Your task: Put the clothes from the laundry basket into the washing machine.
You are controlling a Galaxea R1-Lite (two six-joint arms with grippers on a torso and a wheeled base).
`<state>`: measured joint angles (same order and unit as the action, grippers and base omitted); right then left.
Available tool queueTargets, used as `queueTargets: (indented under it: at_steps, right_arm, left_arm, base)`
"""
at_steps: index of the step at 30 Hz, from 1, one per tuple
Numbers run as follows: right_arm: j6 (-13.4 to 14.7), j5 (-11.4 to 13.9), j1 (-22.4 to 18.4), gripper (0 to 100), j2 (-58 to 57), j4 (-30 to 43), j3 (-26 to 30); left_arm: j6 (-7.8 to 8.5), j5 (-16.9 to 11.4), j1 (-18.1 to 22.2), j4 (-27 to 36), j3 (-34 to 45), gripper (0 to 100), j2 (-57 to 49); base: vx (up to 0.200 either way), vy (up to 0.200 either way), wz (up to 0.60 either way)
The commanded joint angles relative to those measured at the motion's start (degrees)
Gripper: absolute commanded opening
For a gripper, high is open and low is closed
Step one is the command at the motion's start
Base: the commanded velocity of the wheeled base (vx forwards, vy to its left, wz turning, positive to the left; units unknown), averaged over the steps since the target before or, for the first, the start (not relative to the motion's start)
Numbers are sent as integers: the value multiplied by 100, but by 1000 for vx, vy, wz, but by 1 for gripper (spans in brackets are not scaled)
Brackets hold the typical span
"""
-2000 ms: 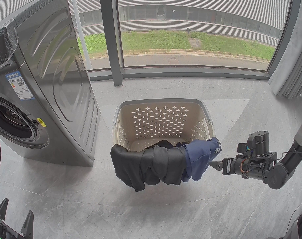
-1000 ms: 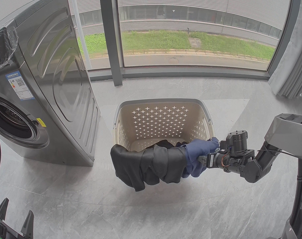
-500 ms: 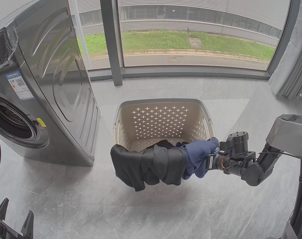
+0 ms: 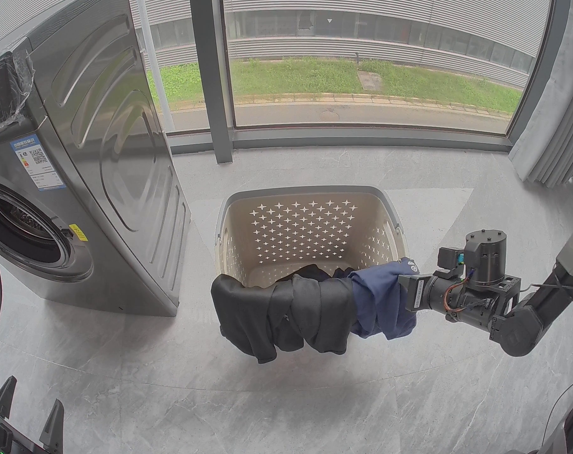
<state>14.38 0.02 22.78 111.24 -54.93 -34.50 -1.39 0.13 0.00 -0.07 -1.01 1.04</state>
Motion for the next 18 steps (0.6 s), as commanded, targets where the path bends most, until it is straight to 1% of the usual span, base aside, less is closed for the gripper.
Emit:
queueTargets:
  at_steps: [1, 3, 6, 8, 11, 15, 16, 18]
  right_arm:
    - [3, -2, 51, 0, -410, 9, 84]
    - [3, -2, 59, 0, -410, 26, 101]
    - [-6, -55, 77, 0, -340, 35, 374]
    - [-23, -187, 86, 0, -164, 26, 550]
    - [-41, -240, 59, 0, 214, -62, 611]
    - [-41, -240, 42, 0, 478, -220, 585]
    - [-32, -249, 59, 100, 671, -413, 532]
    - [-41, -292, 59, 100, 776, -580, 506]
  left_arm:
    - [-2, 4, 0, -1, 101, 100, -104]
    - [-2, 4, 0, -1, 101, 100, -104]
    - [-2, 4, 0, -1, 101, 100, -104]
    - [-2, 4, 0, -1, 101, 100, -104]
    - [-2, 4, 0, -10, 101, 100, -104]
    - [-2, 4, 0, -1, 101, 100, -104]
    - [-2, 4, 0, -1, 101, 100, -104]
    - [-2, 4, 0, -1, 101, 100, -104]
  base:
    - [0, 0, 0]
    - [0, 0, 0]
    - [0, 0, 0]
    - [0, 0, 0]
    - [0, 0, 0]
    - [0, 0, 0]
    - [0, 0, 0]
    - [0, 0, 0]
